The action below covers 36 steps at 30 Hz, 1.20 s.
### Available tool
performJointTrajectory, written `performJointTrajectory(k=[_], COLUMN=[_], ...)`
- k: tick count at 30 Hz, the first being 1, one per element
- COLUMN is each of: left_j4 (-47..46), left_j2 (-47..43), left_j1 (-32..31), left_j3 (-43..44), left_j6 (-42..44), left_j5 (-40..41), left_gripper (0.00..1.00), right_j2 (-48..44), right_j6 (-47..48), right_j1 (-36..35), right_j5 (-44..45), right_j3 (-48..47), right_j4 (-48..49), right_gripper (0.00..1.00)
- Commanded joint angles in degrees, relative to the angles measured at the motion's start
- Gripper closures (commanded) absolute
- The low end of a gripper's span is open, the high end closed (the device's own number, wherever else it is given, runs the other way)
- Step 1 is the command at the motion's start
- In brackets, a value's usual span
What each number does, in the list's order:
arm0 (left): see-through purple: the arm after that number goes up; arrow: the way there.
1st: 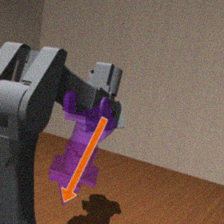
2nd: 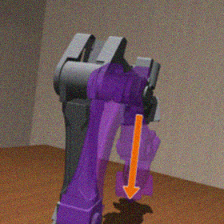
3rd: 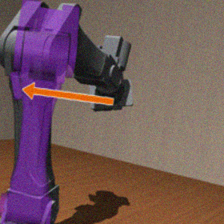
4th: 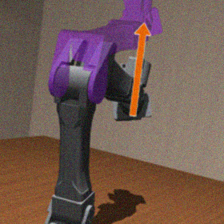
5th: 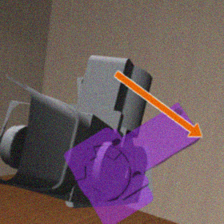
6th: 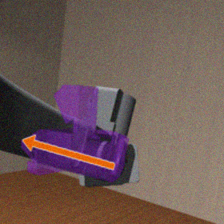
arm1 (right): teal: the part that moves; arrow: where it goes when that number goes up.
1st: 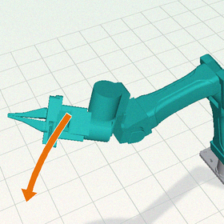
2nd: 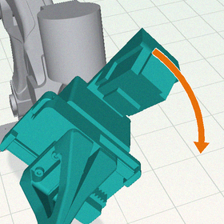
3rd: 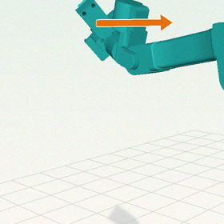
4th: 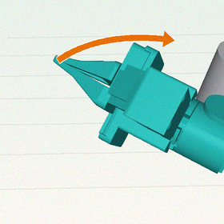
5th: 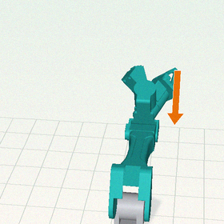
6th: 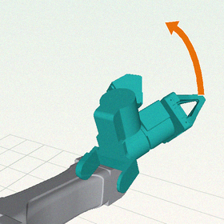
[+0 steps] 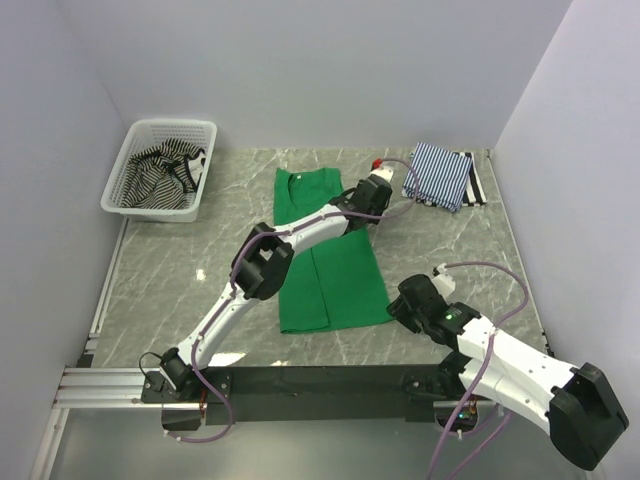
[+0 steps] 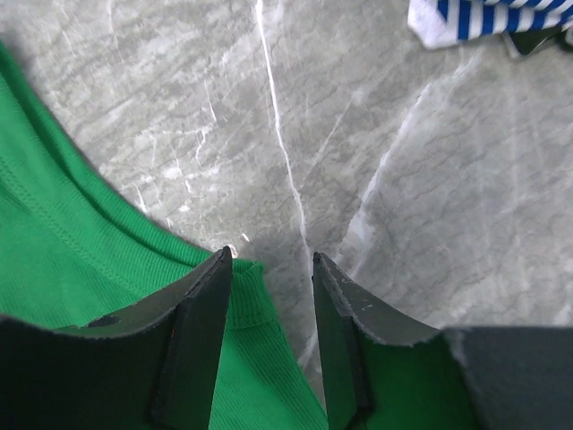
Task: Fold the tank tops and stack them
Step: Fold the tank top
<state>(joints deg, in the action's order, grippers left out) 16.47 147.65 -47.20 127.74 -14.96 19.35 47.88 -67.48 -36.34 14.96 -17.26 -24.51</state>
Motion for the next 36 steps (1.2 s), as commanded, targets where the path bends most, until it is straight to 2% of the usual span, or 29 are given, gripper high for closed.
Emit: performJointTrajectory(k=[1, 8, 11, 17, 18, 20, 21, 24, 31, 36], left_j4=[-2.0, -2.0, -2.1, -3.0, -3.9, -5.2, -5.8, -8.6, -14.4, -18.4], left_j2=[1.3, 2.0, 2.0, 1.4, 0.9, 0.1, -0.9, -3.0, -8.4, -12.7], left_j1=[-0.3, -0.3, -0.3, -0.3, -0.3, -0.3, -0.3, -0.3, 0.8, 2.5], left_j3=[0.9, 1.1, 0.8, 0.2, -0.1, -1.4, -2.0, -4.3, -10.7, -15.3], left_j6=[1.3, 1.7, 1.8, 2.0, 2.0, 2.0, 1.6, 1.1, -3.0, -6.0], left_j5=[-0.4, 0.7, 0.9, 2.0, 2.2, 3.1, 3.7, 4.6, 5.3, 3.0], left_gripper=[0.52, 0.53, 0.55, 0.72, 0.79, 0.86, 0.93, 0.99, 0.99, 0.99], right_j2=[1.4, 2.0, 2.3, 1.6, 1.3, 1.2, 1.1, 1.4, 1.5, 2.5], right_j6=[-0.5, -0.7, -0.6, -0.5, -0.5, -0.2, 0.0, 0.8, 2.7, 2.3], right_j1=[0.3, 0.2, 0.3, 0.2, 0.2, 0.2, 0.3, 0.2, -0.8, -4.2], right_j5=[0.8, 0.5, 0.5, 0.9, 1.1, 1.3, 1.4, 2.1, 4.6, 9.7], right_j3=[0.7, 1.3, 1.2, 1.1, 1.0, 1.0, 0.9, -0.1, -2.7, -6.2], right_j4=[0.7, 1.6, 1.7, 1.3, 1.0, 0.9, 0.9, 0.0, -3.0, -6.8], right_gripper=[0.52, 0.53, 0.56, 0.81, 0.87, 0.89, 0.93, 0.98, 1.0, 1.0])
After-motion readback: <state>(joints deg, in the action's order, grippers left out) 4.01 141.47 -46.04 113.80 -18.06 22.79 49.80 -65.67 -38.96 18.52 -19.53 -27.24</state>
